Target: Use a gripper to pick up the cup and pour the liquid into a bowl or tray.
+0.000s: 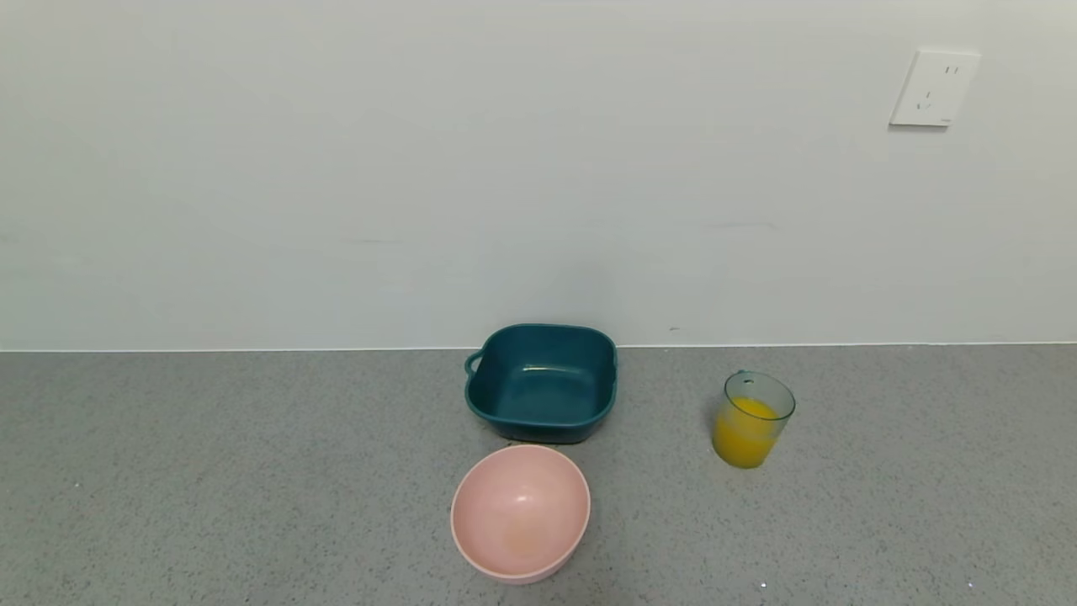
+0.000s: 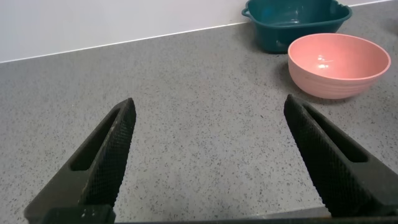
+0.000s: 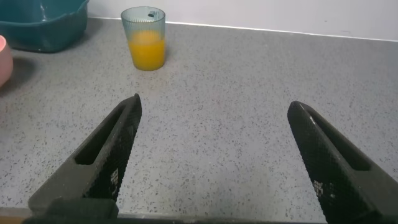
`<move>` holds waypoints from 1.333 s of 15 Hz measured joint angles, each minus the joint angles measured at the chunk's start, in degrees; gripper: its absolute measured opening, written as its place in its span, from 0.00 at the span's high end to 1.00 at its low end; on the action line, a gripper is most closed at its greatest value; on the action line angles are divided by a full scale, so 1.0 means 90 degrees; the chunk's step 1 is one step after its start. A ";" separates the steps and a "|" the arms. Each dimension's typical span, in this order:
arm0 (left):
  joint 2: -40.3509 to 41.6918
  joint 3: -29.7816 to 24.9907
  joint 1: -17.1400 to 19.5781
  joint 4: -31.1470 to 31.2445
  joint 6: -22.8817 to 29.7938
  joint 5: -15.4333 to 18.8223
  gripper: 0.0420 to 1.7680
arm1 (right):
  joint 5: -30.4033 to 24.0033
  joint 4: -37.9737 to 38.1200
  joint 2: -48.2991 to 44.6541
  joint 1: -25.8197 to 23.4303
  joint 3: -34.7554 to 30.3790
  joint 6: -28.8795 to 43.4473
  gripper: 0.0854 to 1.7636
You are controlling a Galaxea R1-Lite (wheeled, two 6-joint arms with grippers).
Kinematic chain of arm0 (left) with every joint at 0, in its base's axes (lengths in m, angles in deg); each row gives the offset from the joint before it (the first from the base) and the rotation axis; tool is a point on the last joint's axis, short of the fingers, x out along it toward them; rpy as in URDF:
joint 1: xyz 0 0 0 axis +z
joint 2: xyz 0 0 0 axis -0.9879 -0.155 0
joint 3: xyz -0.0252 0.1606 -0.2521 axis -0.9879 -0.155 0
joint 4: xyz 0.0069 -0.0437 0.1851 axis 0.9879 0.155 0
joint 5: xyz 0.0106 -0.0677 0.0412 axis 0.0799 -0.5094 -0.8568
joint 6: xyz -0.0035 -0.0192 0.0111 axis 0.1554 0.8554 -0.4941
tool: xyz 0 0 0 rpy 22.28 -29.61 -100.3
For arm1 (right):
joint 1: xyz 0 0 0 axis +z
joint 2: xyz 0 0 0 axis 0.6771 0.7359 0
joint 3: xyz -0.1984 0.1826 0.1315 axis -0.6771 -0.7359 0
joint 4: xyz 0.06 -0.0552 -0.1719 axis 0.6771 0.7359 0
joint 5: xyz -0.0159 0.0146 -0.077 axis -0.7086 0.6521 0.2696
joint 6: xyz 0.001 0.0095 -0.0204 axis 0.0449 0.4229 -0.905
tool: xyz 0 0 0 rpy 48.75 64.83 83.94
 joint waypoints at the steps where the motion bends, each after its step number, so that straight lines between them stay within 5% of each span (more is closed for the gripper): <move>1: 0.0000 0.0000 0.0000 0.0000 0.0000 0.0000 0.03 | 0.0000 0.0000 0.0000 0.0000 0.0000 0.0000 0.03; 9: 0.0000 0.0000 0.0000 0.0001 0.0000 -0.0003 0.03 | -0.0016 0.0332 0.0786 0.0009 0.1210 -0.0141 0.03; 16: 0.0000 0.0000 0.0000 0.0000 0.0000 -0.0003 0.03 | -0.0083 0.0322 0.3668 0.0004 0.3743 -0.0275 0.03; 20: 0.0000 0.0000 0.0000 -0.0003 0.0000 0.0000 0.03 | -0.0089 0.0123 0.5279 0.0600 0.4538 -0.0364 0.03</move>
